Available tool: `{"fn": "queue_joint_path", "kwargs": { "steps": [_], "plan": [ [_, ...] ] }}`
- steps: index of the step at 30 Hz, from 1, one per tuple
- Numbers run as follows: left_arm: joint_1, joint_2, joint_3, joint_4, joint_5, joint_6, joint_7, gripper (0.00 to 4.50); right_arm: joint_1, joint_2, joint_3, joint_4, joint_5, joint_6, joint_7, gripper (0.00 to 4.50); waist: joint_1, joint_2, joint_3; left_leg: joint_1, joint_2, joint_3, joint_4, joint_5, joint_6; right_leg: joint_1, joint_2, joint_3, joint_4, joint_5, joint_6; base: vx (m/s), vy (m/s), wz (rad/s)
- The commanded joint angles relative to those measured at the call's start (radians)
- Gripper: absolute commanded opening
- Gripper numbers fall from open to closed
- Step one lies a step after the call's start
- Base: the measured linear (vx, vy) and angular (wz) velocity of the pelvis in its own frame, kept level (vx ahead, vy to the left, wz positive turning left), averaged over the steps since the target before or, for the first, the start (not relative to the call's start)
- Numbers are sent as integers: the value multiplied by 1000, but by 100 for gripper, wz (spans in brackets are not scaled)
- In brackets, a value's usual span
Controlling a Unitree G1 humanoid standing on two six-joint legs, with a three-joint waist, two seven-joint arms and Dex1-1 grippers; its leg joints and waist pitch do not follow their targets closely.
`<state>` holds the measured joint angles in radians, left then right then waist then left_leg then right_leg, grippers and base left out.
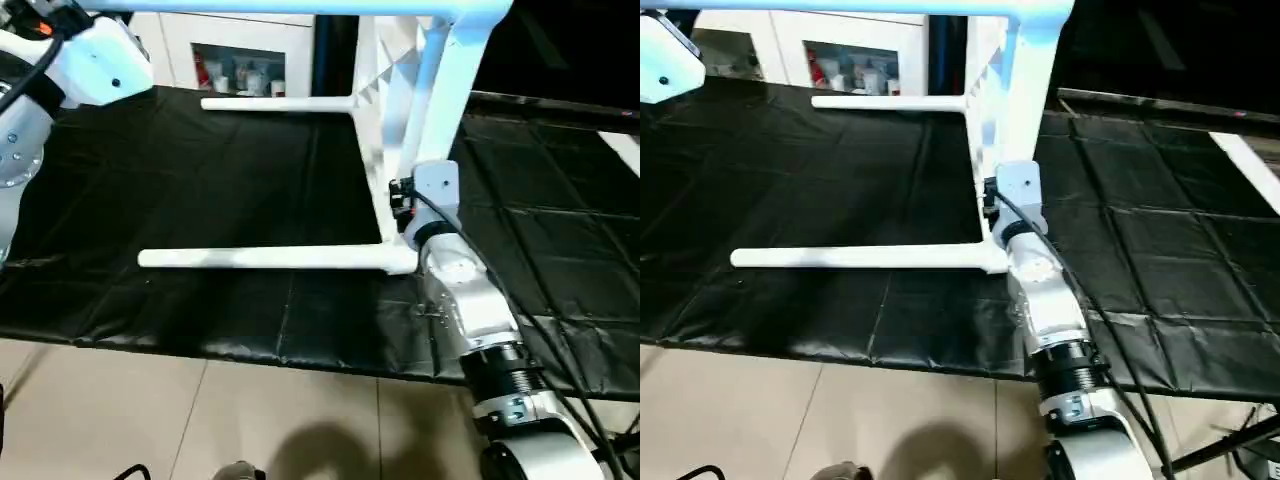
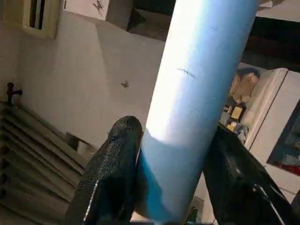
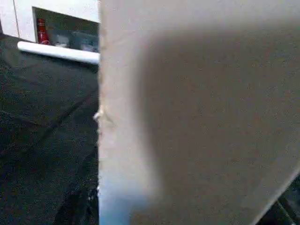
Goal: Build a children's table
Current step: Flip table
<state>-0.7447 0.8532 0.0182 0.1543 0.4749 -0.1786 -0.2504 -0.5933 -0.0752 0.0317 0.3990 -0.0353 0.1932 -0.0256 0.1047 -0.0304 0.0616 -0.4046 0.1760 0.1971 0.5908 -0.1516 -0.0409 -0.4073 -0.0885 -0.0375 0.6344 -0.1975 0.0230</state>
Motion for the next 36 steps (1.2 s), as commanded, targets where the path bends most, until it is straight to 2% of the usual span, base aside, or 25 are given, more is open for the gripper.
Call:
{"fn": "queue_joint_path", "kwargs": {
  "steps": [1,4,5,6,7,8,9,10,11,12,13,14,15,16,18,19,20,21,23,24,27,30,32,35,36],
  "plan": [
    [-2,-6,19,3,-49,23,-15,179,-45,-51,58,-49,-85,-50,54,189,5,12,-78,41,43,-26,-70,-249,-93,29,-49,33,-53,-61,-166,0,0,0],
    [-3,-15,35,9,-74,42,-23,176,-48,-65,59,-62,-81,-49,70,189,8,14,-78,39,41,-24,-67,-223,-84,30,-48,34,-52,-44,-170,0,0,0],
    [-5,-50,82,39,-150,85,-30,176,-78,-104,40,-85,-56,-42,115,189,8,16,-78,39,41,-23,-66,-217,-83,30,-48,34,-51,-39,-172,0,0,0],
    [-5,-54,87,42,-157,89,-31,176,-81,-107,38,-87,-54,-41,119,189,7,13,-77,40,40,-22,-67,-216,-83,31,-48,33,-50,-38,-177,0,0,0],
    [-3,-77,122,66,-208,116,-32,175,-115,-145,21,-100,-28,-35,170,189,10,9,-80,40,38,-20,-61,-211,-79,33,-45,33,-47,-39,-182,0,0,0],
    [0,-86,136,75,-226,126,-31,175,-132,-164,14,-105,-13,-34,202,189,9,4,-80,32,36,-19,-58,-185,-62,38,-47,34,-45,-24,-186,0,0,0],
    [1,-88,140,77,-231,128,-31,175,-138,-171,13,-106,-8,-34,214,189,13,7,-80,29,36,-18,-55,-156,-45,36,-47,35,-44,-7,-184,0,0,0],
    [12,-102,165,82,-258,143,-25,174,-161,-202,10,-114,2,-25,252,189,13,3,-78,29,35,-15,-53,-151,-37,34,-47,36,-44,-5,-185,0,0,0],
    [12,-102,165,82,-258,143,-25,174,-161,-202,10,-114,2,-25,252,189,15,5,-77,30,36,-16,-53,-155,-30,35,-48,36,-46,-23,-188,0,0,0],
    [51,-138,225,82,-315,176,-11,174,-211,-265,-7,-129,32,8,325,189,16,1,-76,30,37,-15,-51,-155,-24,34,-49,35,-46,-41,-192,0,0,0],
    [52,-139,225,82,-315,177,-11,174,-211,-266,-8,-129,32,9,326,189,16,-1,-76,30,38,-14,-52,-157,-23,35,-49,35,-46,-47,-194,0,0,0],
    [69,-155,251,79,-341,194,-4,174,-230,-289,-16,-134,48,24,353,189,19,1,-75,33,40,-15,-53,-162,-22,34,-49,33,-47,-63,-195,0,0,0],
    [111,-166,278,68,-353,209,0,174,-265,-325,-35,-142,74,55,392,189,18,-5,-74,29,41,-17,-53,-160,-15,37,-49,32,-46,-75,-196,0,0,0],
    [123,-168,280,62,-352,212,-5,174,-272,-335,-35,-147,83,68,409,189,19,-2,-74,33,42,-16,-53,-172,-13,32,-48,32,-50,-90,-194,0,0,0],
    [139,-172,283,50,-351,218,-15,174,-280,-351,-29,-158,98,93,445,189,20,-1,-70,35,43,-16,-55,-199,-19,28,-47,33,-55,-133,-186,0,0,0],
    [139,-172,283,50,-351,218,-15,174,-280,-351,-29,-158,98,93,445,189,21,-5,-67,38,45,-19,-59,-231,-29,24,-48,33,-59,-176,-174,0,0,0],
    [139,-172,272,45,-349,226,-24,174,-275,-347,-13,-171,103,115,466,189,21,-1,-66,45,45,-20,-63,-280,-50,19,-48,33,-66,-226,-161,0,0,0],
    [136,-171,264,45,-346,229,-28,173,-271,-342,-4,-176,102,121,469,245,22,0,-66,49,46,-24,-67,-318,-71,16,-47,33,-67,-249,-149,0,0,0],
    [130,-174,253,40,-340,240,-36,172,-264,-329,11,-181,100,130,477,259,20,-5,-66,48,45,-26,-70,-350,-86,17,-47,33,-68,-259,-139,0,0,0],
    [130,-174,252,40,-339,242,-36,172,-264,-328,12,-181,100,130,477,263,20,-8,-64,51,45,-29,-71,-400,-94,14,-50,34,-74,-300,-126,0,0,0],
    [129,-178,246,33,-343,276,-36,172,-257,-316,22,-185,107,132,482,307,20,-10,-66,49,44,-32,-73,-403,-104,16,-52,33,-74,-310,-124,0,0,0],
    [136,-182,244,25,-345,299,-30,172,-251,-314,23,-195,109,133,484,316,16,-10,-65,47,43,-33,-71,-412,-97,16,-55,34,-78,-338,-122,0,0,0],
    [138,-187,246,21,-348,311,-26,172,-249,-314,24,-197,105,128,482,344,12,-13,-64,46,43,-35,-71,-412,-97,16,-55,33,-81,-366,-118,0,0,0],
    [141,-208,259,8,-358,362,-6,172,-242,-310,15,-205,99,112,491,367,8,-11,-65,46,43,-35,-70,-416,-94,15,-55,33,-80,-368,-121,0,0,0],
    [144,-220,269,-1,-362,388,5,172,-240,-307,11,-206,99,102,495,387,5,-9,-65,43,42,-37,-71,-413,-92,17,-54,32,-80,-374,-121,0,0,0]
  ]
}}
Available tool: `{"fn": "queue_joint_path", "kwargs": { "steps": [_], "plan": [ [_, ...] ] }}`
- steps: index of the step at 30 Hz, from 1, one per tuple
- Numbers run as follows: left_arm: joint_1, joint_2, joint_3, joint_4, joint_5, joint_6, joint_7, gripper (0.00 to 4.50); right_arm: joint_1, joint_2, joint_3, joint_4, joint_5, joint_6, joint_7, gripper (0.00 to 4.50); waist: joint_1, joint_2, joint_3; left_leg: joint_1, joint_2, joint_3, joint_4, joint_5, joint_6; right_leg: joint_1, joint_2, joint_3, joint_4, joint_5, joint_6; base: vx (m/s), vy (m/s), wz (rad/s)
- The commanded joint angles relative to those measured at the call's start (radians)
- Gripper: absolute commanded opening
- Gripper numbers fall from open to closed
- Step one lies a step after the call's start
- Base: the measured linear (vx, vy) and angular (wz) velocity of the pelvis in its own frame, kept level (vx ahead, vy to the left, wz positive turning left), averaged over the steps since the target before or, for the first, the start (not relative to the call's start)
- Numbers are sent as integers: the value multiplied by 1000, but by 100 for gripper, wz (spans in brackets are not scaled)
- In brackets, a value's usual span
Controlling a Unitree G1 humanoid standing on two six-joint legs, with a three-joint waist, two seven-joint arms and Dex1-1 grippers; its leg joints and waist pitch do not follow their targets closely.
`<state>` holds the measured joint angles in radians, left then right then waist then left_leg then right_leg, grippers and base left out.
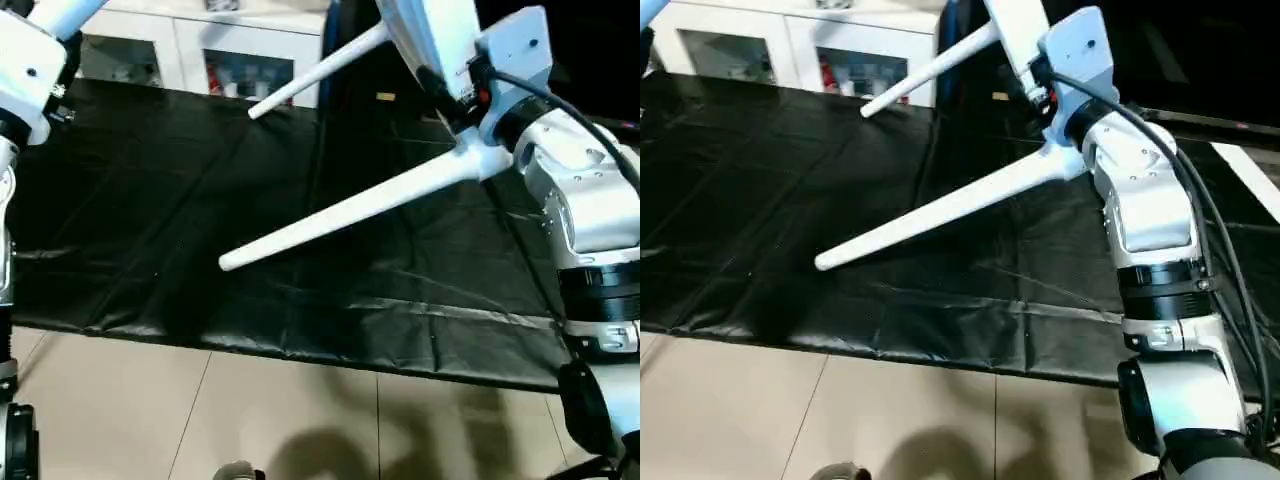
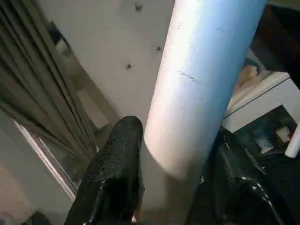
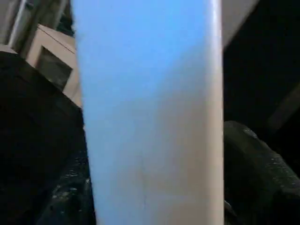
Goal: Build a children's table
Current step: Flip table
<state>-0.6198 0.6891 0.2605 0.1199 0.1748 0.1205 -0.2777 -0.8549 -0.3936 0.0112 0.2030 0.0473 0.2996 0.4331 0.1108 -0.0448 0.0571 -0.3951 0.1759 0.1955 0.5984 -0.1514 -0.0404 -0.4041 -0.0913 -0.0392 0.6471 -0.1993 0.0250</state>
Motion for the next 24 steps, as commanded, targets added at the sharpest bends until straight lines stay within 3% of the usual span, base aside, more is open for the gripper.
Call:
{"fn": "queue_joint_path", "kwargs": {
  "steps": [1,8,13,15,21,23,24],
  "plan": [
    [20,-59,29,31,-63,94,35,172,22,11,31,-11,17,-7,37,396,0,6,-61,34,43,-35,-79,-407,-92,13,-52,33,-93,-365,-125,0,0,0],
    [13,-76,42,22,-66,163,56,172,22,12,30,-13,23,-43,52,447,3,8,-62,41,42,-33,-77,-419,-85,9,-48,34,-95,-348,-136,0,0,0],
    [6,-84,39,15,-71,175,51,172,18,21,18,-14,25,-101,65,450,7,10,-62,41,42,-34,-78,-431,-86,9,-49,34,-96,-343,-136,0,0,0],
    [1,-89,29,17,-80,158,31,172,5,51,-23,-52,85,-200,81,450,9,14,-63,41,43,-35,-79,-436,-84,8,-51,34,-96,-339,-133,0,0,0],
    [3,-87,20,16,-74,173,20,172,1,88,-78,-125,182,-243,112,450,18,20,-65,42,46,-35,-82,-428,-78,8,-46,34,-90,-276,-137,0,0,0],
    [4,-86,20,21,-71,179,17,172,29,107,-86,-213,299,-176,184,450,25,26,-66,44,46,-35,-83,-433,-81,9,-44,35,-88,-254,-140,0,0,0],
    [4,-84,20,24,-69,180,15,172,99,101,-44,-295,384,-53,264,450,29,26,-66,45,47,-35,-85,-425,-71,13,-42,36,-89,-232,-137,0,0,0]
  ]
}}
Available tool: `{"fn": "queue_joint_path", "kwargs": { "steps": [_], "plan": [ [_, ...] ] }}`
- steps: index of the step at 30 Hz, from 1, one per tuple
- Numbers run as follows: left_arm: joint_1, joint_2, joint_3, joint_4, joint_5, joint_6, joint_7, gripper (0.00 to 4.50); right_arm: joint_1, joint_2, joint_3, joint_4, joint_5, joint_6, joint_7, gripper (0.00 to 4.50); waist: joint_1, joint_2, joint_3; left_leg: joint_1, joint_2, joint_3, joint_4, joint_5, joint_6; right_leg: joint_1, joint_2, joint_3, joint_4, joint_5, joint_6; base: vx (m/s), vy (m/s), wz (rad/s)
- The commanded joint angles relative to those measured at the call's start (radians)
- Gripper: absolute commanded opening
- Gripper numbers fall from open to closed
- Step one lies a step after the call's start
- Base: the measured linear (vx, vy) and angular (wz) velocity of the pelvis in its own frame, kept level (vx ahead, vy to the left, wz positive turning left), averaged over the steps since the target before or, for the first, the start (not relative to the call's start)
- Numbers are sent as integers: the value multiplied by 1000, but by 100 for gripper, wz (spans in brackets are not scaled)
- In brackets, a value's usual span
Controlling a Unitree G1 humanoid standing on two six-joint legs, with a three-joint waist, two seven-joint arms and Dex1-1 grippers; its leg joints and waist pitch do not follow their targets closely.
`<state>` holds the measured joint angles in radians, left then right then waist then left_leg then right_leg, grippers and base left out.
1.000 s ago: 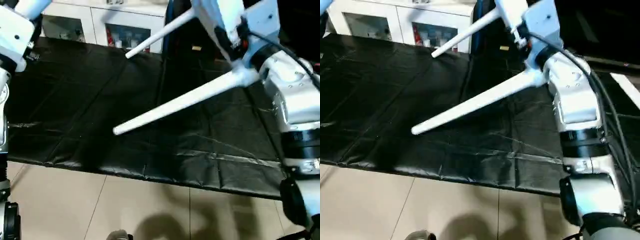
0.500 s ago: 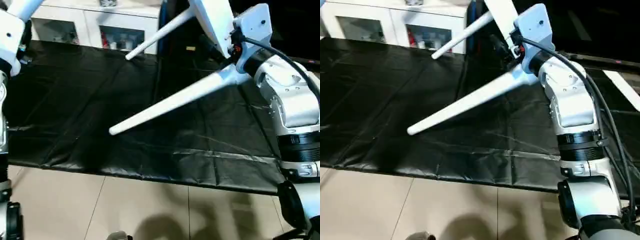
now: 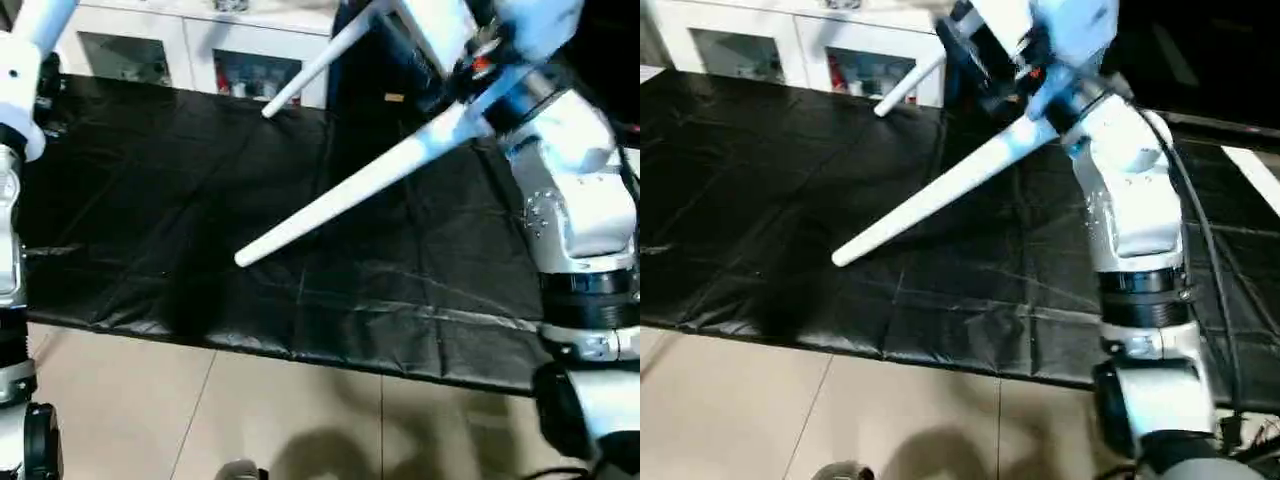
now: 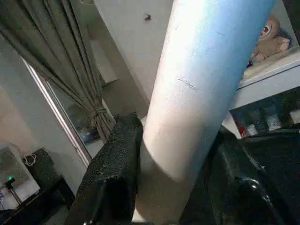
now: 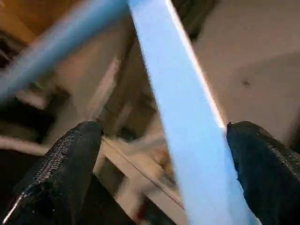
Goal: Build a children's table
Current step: Flip table
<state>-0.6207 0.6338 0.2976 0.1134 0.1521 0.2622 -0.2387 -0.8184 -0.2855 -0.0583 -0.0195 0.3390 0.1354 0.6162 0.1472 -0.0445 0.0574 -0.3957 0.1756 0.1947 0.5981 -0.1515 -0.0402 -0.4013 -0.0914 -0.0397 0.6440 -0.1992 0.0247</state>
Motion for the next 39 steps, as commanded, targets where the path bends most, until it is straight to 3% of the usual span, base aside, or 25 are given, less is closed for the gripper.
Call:
{"fn": "queue_joint_path", "kwargs": {
  "steps": [1,4,5,10,17,18,20,23,25,32,36,39],
  "plan": [
    [4,-29,-17,31,-46,38,-25,172,67,-8,29,-77,96,118,86,450,-6,29,-64,45,47,-36,-85,-427,-68,10,-40,36,-86,-226,-135,0,0,0],
    [2,-27,-19,35,-46,36,-28,172,171,-22,102,-113,121,192,132,450,-6,28,-66,43,48,-39,-89,-450,-88,11,-46,33,-90,-258,-135,0,0,0],
    [2,-27,-19,35,-46,36,-28,172,171,-22,102,-113,121,192,132,450,-5,28,-65,42,47,-39,-89,-452,-92,11,-49,34,-92,-274,-136,0,0,0],
    [7,-24,-25,31,-53,36,-36,172,355,9,179,-67,90,218,115,450,-6,28,-62,43,47,-45,-91,-500,-105,6,-55,34,-102,-364,-121,0,0,0],
    [18,-23,-25,24,-56,42,-44,172,487,-17,217,12,20,285,70,450,-6,31,-60,40,47,-48,-92,-509,-105,6,-57,35,-106,-379,-123,0,0,0],
    [19,-22,-24,24,-56,42,-45,172,492,-19,217,35,4,287,54,450,-6,27,-60,39,47,-47,-92,-507,-104,6,-57,35,-107,-382,-122,0,0,0],
    [20,-21,-23,27,-57,41,-48,172,479,-18,211,97,-40,276,-1,450,-6,26,-60,39,46,-46,-90,-494,-104,4,-58,35,-107,-384,-128,0,0,0],
    [21,-20,-23,28,-57,41,-50,172,458,9,174,147,-43,231,-40,450,-8,26,-60,40,46,-47,-90,-499,-105,5,-59,34,-107,-391,-130,0,0,0],
    [21,-20,-24,32,-59,42,-54,172,429,82,81,159,75,165,-11,450,-10,28,-62,40,48,-49,-90,-508,-97,3,-62,36,-105,-381,-134,0,0,0],
    [17,-22,-26,45,-61,43,-59,172,354,175,-4,219,213,128,41,450,-11,37,-64,41,48,-48,-94,-508,-101,4,-56,33,-98,-318,-155,0,0,0],
    [16,-27,-30,49,-62,45,-62,170,285,195,5,353,141,72,2,450,-14,38,-64,39,48,-47,-93,-498,-111,4,-59,34,-98,-326,-160,0,0,0],
    [16,-30,-34,52,-64,46,-65,170,230,221,-11,463,117,9,-23,450,-12,41,-62,44,49,-46,-92,-519,-118,-3,-62,35,-101,-356,-163,0,0,0]
  ]
}}
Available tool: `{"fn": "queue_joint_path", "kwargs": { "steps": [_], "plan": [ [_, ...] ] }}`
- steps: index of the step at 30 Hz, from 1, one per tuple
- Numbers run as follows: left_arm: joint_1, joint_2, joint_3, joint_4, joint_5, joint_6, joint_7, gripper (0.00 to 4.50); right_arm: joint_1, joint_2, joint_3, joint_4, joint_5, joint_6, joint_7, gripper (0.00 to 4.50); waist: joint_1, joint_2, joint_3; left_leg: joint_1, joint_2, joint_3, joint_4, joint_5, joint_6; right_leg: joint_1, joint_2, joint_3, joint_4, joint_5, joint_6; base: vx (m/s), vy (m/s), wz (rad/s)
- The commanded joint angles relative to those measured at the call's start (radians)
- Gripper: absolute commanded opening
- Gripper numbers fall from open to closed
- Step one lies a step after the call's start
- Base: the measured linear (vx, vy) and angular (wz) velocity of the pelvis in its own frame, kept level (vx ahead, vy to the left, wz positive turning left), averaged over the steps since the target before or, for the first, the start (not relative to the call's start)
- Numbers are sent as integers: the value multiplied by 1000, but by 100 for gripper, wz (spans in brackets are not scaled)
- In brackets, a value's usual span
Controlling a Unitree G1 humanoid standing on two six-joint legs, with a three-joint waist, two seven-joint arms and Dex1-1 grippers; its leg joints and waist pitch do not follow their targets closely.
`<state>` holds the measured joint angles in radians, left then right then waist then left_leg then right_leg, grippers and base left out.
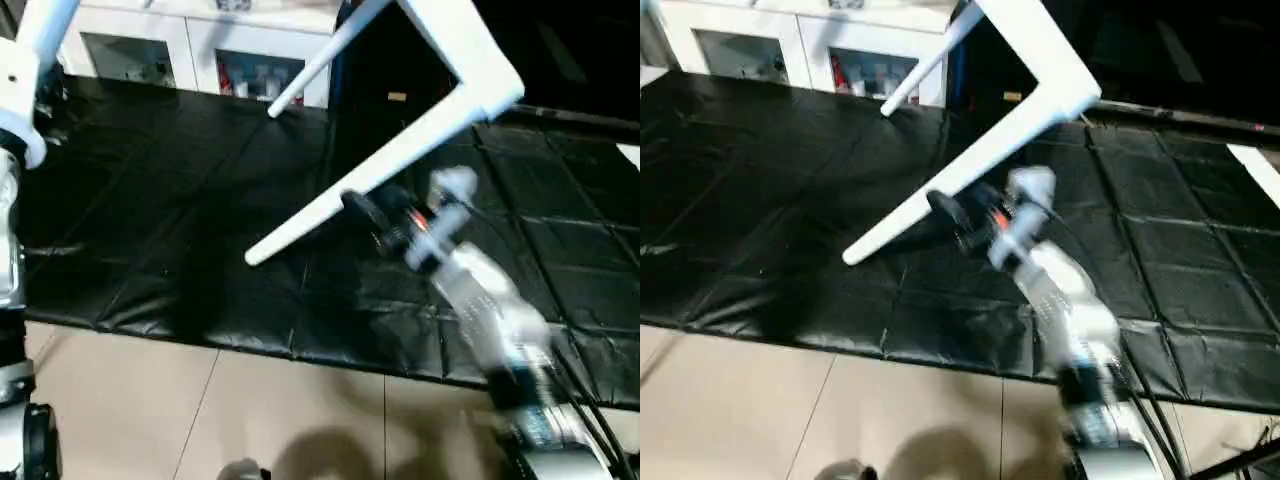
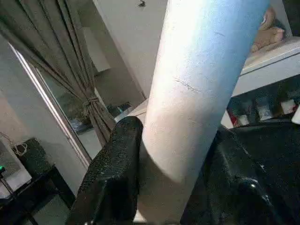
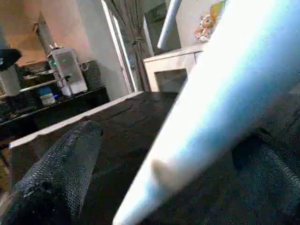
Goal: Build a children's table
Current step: Flip table
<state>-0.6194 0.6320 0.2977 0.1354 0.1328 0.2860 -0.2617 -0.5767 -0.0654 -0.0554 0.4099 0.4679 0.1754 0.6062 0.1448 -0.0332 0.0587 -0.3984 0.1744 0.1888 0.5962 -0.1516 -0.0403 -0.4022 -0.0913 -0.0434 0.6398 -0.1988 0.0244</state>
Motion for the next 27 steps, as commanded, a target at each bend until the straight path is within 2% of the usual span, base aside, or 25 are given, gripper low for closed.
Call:
{"fn": "queue_joint_path", "kwargs": {
  "steps": [1,2,3,4,5,7,11,17,26,27],
  "plan": [
    [15,-29,-34,30,-45,23,-43,169,-23,5,-17,55,-14,-45,-16,450,-9,30,-64,46,52,-42,-92,-520,-119,0,-61,38,-97,-351,-160,0,0,0],
    [16,-30,-35,30,-47,23,-45,169,-39,10,-19,83,-16,-58,-15,450,-9,29,-64,47,52,-41,-92,-518,-119,-1,-59,38,-96,-343,-160,0,0,0],
    [17,-31,-36,31,-49,23,-47,169,-49,13,-20,101,-17,-66,-14,450,-8,32,-65,49,53,-40,-93,-519,-121,-2,-57,38,-94,-316,-164,0,0,0],
    [19,-31,-38,33,-51,23,-49,168,-75,20,-29,144,-21,-89,-16,423,-8,32,-66,47,52,-40,-94,-514,-121,1,-56,37,-92,-303,-165,0,0,0],
    [21,-31,-39,34,-53,23,-50,168,-91,24,-37,169,-23,-103,-22,416,-11,31,-68,42,52,-40,-94,-495,-121,5,-57,37,-86,-271,-173,0,0,0],
    [23,-32,-39,34,-55,25,-51,167,-110,27,-48,197,-21,-122,-20,411,-10,32,-68,43,51,-37,-93,-487,-118,3,-57,36,-85,-256,-178,0,0,0],
    [34,-39,-38,37,-64,26,-59,167,-143,38,-82,233,15,-146,23,372,-7,30,-69,40,52,-35,-92,-457,-102,8,-57,37,-85,-242,-178,0,0,0],
    [52,-58,-29,52,-81,29,-62,164,-145,30,-86,217,50,-146,107,321,-8,30,-69,39,52,-34,-93,-446,-93,12,-55,36,-83,-228,-181,0,0,0],
    [109,-79,-21,76,-91,26,-55,154,-127,-35,-67,119,6,-128,126,249,-8,26,-68,38,53,-35,-95,-443,-92,12,-55,36,-88,-258,-166,0,0,0],
    [118,-80,-20,77,-94,25,-54,153,-125,-42,-66,102,5,-123,129,240,-7,26,-68,41,53,-33,-94,-443,-90,10,-55,36,-89,-254,-167,0,0,0]
  ]
}}
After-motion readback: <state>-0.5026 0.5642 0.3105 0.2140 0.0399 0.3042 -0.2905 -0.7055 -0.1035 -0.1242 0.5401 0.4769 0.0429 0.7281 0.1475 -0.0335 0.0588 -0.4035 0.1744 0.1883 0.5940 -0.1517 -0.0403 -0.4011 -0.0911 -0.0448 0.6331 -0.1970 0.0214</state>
